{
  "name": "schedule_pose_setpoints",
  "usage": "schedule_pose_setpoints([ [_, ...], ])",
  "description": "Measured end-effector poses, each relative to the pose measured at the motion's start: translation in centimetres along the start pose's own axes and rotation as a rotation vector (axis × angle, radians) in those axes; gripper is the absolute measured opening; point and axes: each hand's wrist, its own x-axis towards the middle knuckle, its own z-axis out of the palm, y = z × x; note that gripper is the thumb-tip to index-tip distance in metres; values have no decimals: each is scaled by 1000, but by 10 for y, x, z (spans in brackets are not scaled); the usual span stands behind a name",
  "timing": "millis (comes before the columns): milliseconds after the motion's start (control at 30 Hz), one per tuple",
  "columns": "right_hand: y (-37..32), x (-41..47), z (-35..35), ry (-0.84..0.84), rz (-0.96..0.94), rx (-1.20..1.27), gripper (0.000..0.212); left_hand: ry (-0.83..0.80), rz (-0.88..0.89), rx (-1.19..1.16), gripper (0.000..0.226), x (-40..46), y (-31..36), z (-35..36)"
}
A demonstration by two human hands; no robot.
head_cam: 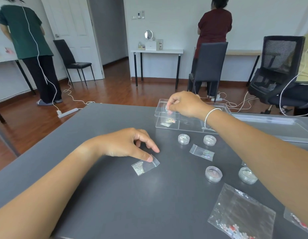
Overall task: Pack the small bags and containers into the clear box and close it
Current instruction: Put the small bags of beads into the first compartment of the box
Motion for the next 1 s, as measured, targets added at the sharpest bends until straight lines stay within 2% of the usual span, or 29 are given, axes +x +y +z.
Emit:
schedule_pose_setpoints([
  [167, 6, 1, 5, 2, 4, -20, 20, 21, 5, -3, 14, 1, 0, 3],
  [367, 15, -3, 5, 218, -49, -113, 22, 26, 10, -6, 8, 3, -4, 2],
  [567, 22, -21, -7, 288, -123, -27, 20, 72, 20, -34, 8, 5, -8, 2],
  [700, 25, -54, -15, 203, -229, 91, 13, 116, 17, -112, 5, 6, -10, 0],
  [767, 29, -73, -19, 136, -263, 119, 16, 146, 26, -151, 8, 7, -10, 0],
  [833, 31, -88, -23, 7, -241, 141, 20, 188, 28, -173, 9, 7, -10, 1],
  [900, 33, -96, -25, -153, -200, 113, 13, 226, 30, -185, 9, 8, -10, 1],
  [1000, 39, -103, -22, -277, -174, 25, 17, 281, 30, -208, 10, 9, -10, 2],
])
